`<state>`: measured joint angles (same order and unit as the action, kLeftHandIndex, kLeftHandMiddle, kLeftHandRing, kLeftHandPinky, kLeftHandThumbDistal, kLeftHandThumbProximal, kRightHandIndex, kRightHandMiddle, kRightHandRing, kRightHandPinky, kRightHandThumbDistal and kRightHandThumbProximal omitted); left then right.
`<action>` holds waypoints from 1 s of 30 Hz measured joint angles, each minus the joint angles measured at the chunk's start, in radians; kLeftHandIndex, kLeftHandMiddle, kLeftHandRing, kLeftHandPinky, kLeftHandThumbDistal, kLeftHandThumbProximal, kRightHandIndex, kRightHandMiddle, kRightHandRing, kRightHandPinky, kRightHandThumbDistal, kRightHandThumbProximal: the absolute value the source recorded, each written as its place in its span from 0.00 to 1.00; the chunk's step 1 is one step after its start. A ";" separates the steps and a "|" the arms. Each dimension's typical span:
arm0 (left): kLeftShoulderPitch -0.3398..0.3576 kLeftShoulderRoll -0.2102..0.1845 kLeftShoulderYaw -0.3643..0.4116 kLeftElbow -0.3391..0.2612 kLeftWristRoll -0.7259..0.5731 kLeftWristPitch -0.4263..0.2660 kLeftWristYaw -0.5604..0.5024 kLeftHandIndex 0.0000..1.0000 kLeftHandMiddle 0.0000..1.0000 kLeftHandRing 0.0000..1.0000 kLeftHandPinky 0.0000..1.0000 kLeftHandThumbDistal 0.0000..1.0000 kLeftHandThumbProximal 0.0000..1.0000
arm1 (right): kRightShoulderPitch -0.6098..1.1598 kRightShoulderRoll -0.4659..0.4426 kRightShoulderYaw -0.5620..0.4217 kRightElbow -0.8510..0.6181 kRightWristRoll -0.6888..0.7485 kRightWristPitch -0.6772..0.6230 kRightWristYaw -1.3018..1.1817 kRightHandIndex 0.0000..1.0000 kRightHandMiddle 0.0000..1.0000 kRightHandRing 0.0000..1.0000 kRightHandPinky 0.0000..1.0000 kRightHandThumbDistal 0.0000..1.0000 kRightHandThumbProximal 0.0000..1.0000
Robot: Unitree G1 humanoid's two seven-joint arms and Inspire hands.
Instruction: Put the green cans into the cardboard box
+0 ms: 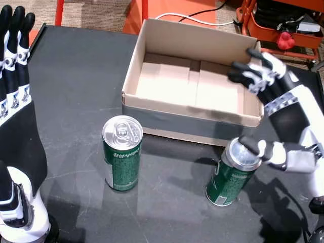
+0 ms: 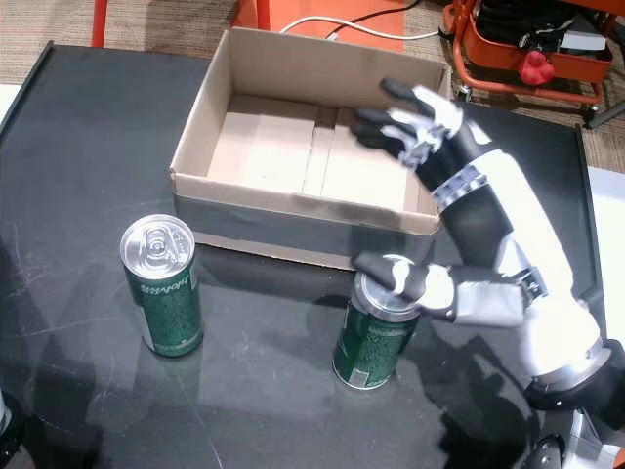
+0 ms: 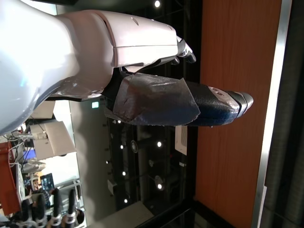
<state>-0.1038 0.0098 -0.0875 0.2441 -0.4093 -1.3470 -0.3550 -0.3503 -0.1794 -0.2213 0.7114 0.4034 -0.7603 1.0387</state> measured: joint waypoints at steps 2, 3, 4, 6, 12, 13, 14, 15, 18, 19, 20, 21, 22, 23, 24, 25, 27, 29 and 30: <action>0.000 0.001 -0.002 0.000 0.000 0.004 0.003 1.00 1.00 1.00 1.00 0.74 0.94 | -0.003 -0.016 0.016 0.016 -0.027 -0.008 -0.003 0.87 0.84 0.87 0.94 1.00 0.72; 0.000 0.001 -0.002 0.000 0.001 0.004 0.005 1.00 1.00 1.00 1.00 0.74 0.95 | -0.004 -0.020 0.019 0.023 -0.034 -0.016 -0.006 0.86 0.84 0.88 0.94 1.00 0.71; 0.000 0.002 -0.001 0.000 0.001 0.004 0.006 1.00 1.00 1.00 1.00 0.74 0.95 | -0.005 -0.024 0.022 0.030 -0.040 -0.021 -0.009 0.86 0.84 0.88 0.94 1.00 0.70; -0.001 0.005 -0.001 0.002 0.001 0.003 0.006 1.00 1.00 1.00 1.00 0.74 0.93 | -0.007 -0.030 0.032 0.040 -0.047 -0.025 -0.013 0.86 0.85 0.89 0.94 1.00 0.69; -0.002 0.020 -0.004 0.002 0.000 0.014 0.006 1.00 1.00 1.00 1.00 0.78 0.91 | -0.007 -0.030 0.058 0.054 -0.047 -0.026 -0.011 0.84 0.83 0.88 0.94 1.00 0.70; -0.001 0.023 -0.005 0.001 0.000 0.016 0.006 1.00 1.00 1.00 1.00 0.78 0.91 | -0.007 -0.030 0.060 0.056 -0.047 -0.025 -0.011 0.83 0.83 0.88 0.94 1.00 0.70; -0.001 0.027 -0.006 0.001 -0.002 0.016 0.006 1.00 1.00 1.00 1.00 0.80 0.91 | -0.007 -0.030 0.062 0.056 -0.047 -0.023 -0.012 0.84 0.82 0.88 0.95 1.00 0.70; -0.001 0.032 -0.008 0.001 -0.004 0.017 0.006 1.00 0.99 1.00 1.00 0.80 0.90 | -0.007 -0.030 0.064 0.056 -0.047 -0.018 -0.012 0.84 0.82 0.87 0.95 1.00 0.71; -0.002 0.044 -0.017 0.001 -0.020 0.016 0.005 1.00 0.99 1.00 1.00 0.76 0.90 | -0.007 -0.030 0.070 0.056 -0.045 -0.002 -0.011 0.85 0.81 0.85 0.95 1.00 0.73; -0.002 0.048 -0.020 0.001 -0.026 0.016 0.005 1.00 0.99 1.00 1.00 0.74 0.91 | -0.007 -0.030 0.071 0.056 -0.044 0.001 -0.010 0.85 0.81 0.85 0.95 1.00 0.72; -0.002 0.052 -0.023 0.001 -0.034 0.015 0.003 1.00 0.99 1.00 1.00 0.72 0.93 | -0.007 -0.030 0.072 0.056 -0.042 0.003 -0.008 0.85 0.81 0.85 0.95 1.00 0.72; -0.002 0.055 -0.027 0.001 -0.039 0.013 0.001 1.00 0.99 1.00 1.00 0.69 0.93 | -0.007 -0.030 0.072 0.056 -0.042 0.005 -0.008 0.84 0.81 0.84 0.94 1.00 0.71; -0.002 0.060 -0.030 0.001 -0.047 0.007 -0.005 1.00 1.00 1.00 1.00 0.68 0.93 | -0.007 -0.030 0.072 0.056 -0.042 0.008 -0.008 0.84 0.81 0.84 0.94 1.00 0.71; -0.004 0.067 -0.036 0.002 -0.057 0.000 -0.011 1.00 1.00 1.00 1.00 0.66 0.92 | -0.007 -0.030 0.072 0.056 -0.042 0.008 -0.008 0.83 0.80 0.84 0.94 1.00 0.71; -0.005 0.077 -0.048 0.002 -0.069 -0.007 -0.018 1.00 1.00 1.00 1.00 0.65 0.91 | -0.007 -0.030 0.072 0.057 -0.042 0.008 -0.008 0.83 0.80 0.84 0.94 1.00 0.70; -0.006 0.085 -0.059 0.002 -0.086 -0.012 -0.027 1.00 1.00 1.00 1.00 0.64 0.91 | -0.007 -0.030 0.072 0.060 -0.042 0.008 -0.009 0.83 0.80 0.84 0.94 1.00 0.70; -0.007 0.096 -0.076 0.002 -0.121 -0.020 -0.041 1.00 1.00 1.00 1.00 0.66 0.88 | -0.007 -0.030 0.071 0.069 -0.042 0.008 -0.009 0.83 0.80 0.83 0.93 1.00 0.72; -0.007 0.096 -0.083 0.002 -0.140 -0.022 -0.044 1.00 1.00 1.00 1.00 0.68 0.88 | -0.007 -0.030 0.071 0.078 -0.042 0.008 -0.015 0.84 0.80 0.83 0.93 1.00 0.72; -0.007 0.096 -0.085 0.001 -0.142 -0.022 -0.045 1.00 1.00 1.00 1.00 0.69 0.88 | -0.008 -0.030 0.070 0.080 -0.042 0.008 -0.019 0.86 0.80 0.83 0.93 1.00 0.72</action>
<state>-0.1105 0.1057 -0.1725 0.2451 -0.5516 -1.3694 -0.4000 -0.3579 -0.2096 -0.1512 0.7913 0.3612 -0.7527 1.0199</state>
